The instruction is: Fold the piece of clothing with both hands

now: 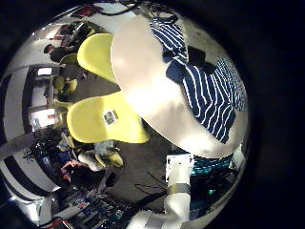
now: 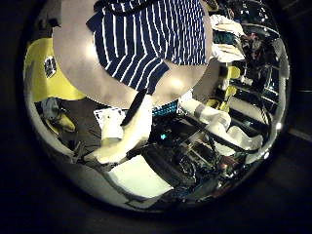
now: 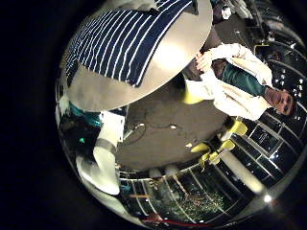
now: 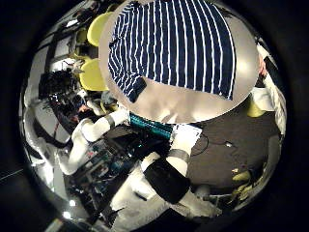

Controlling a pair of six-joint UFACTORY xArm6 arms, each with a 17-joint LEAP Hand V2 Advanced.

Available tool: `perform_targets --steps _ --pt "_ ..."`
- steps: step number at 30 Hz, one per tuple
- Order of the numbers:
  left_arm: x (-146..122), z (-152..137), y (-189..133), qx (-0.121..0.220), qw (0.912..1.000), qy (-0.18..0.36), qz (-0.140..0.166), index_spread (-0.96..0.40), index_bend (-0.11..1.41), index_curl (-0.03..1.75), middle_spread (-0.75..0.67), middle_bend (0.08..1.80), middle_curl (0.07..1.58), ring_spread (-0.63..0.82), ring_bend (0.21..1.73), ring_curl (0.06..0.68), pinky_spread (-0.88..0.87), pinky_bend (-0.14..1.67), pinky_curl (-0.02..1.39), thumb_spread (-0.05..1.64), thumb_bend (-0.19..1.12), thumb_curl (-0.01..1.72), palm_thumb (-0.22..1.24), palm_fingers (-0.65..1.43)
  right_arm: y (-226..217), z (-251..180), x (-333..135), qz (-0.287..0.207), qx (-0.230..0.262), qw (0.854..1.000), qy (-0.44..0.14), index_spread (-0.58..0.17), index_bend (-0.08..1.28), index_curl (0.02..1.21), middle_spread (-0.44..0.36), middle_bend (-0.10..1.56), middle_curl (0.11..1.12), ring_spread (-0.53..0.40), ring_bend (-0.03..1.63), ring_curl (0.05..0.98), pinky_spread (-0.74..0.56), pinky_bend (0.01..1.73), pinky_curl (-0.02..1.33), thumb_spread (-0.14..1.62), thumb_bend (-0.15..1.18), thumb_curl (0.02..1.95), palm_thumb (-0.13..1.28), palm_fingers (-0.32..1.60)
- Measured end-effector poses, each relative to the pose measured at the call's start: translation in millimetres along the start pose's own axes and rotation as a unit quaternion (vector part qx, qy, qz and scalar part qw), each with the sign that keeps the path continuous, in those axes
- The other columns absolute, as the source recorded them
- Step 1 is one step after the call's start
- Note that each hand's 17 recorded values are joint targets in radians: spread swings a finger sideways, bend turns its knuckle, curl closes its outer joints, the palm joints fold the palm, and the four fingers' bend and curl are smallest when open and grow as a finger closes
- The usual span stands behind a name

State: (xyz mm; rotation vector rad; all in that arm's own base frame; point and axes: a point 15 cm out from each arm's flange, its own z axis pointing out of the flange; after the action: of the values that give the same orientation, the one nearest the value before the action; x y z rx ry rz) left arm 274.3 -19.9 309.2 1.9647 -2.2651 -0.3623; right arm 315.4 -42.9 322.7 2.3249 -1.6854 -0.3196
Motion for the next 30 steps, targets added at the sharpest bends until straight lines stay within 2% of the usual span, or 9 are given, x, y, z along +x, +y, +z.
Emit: perform_targets --steps 3,12,18,25,30 --pt "6 4 2 -0.018 0.9998 0.005 0.005 -0.11 0.17 0.42 -0.03 0.24 0.54 -0.06 0.81 0.285 -0.18 0.47 0.72 1.17 -0.02 0.28 0.28 0.31 6 1 15 0.013 -0.005 1.000 0.009 -0.362 0.16 0.25 0.062 0.19 0.34 0.203 0.50 0.216 0.33 0.55 0.28 1.29 -0.01 0.27 0.38 0.00" --pt "24 15 0 -0.018 0.9994 -0.002 0.029 -0.10 0.18 0.41 0.04 0.19 0.50 -0.02 0.81 0.280 -0.15 0.46 0.71 1.18 -0.02 0.28 0.29 0.26 14 7 22 0.019 -0.012 1.000 0.002 -0.361 0.16 0.26 0.056 0.19 0.33 0.203 0.49 0.223 0.33 0.54 0.28 1.30 -0.01 0.27 0.38 0.01" --pt "47 53 1 -0.015 0.9965 -0.020 0.080 -0.06 0.18 0.41 0.10 0.18 0.47 0.02 0.80 0.277 -0.09 0.43 0.69 1.11 -0.03 0.29 0.28 0.21 14 9 20 0.024 -0.015 1.000 -0.003 -0.356 0.16 0.27 0.057 0.19 0.33 0.202 0.48 0.226 0.33 0.53 0.28 1.30 -0.01 0.26 0.39 0.02" --pt "77 97 -2 -0.017 0.9908 -0.038 0.129 0.03 0.14 0.37 0.24 0.19 0.43 0.19 0.78 0.264 0.10 0.40 0.63 0.97 -0.04 0.29 0.20 0.05 18 12 10 0.038 -0.034 0.999 -0.008 -0.354 0.16 0.28 0.061 0.19 0.33 0.202 0.46 0.230 0.33 0.50 0.28 1.31 -0.01 0.26 0.41 0.05" --pt "83 124 -6 -0.012 0.9885 -0.049 0.142 0.07 0.15 0.34 0.31 0.19 0.40 0.31 0.78 0.251 0.23 0.41 0.59 0.91 -0.04 0.29 0.17 0.02 20 13 5 0.036 -0.043 0.998 -0.010 -0.354 0.16 0.28 0.062 0.19 0.33 0.203 0.46 0.233 0.33 0.49 0.28 1.31 -0.01 0.25 0.41 0.05"
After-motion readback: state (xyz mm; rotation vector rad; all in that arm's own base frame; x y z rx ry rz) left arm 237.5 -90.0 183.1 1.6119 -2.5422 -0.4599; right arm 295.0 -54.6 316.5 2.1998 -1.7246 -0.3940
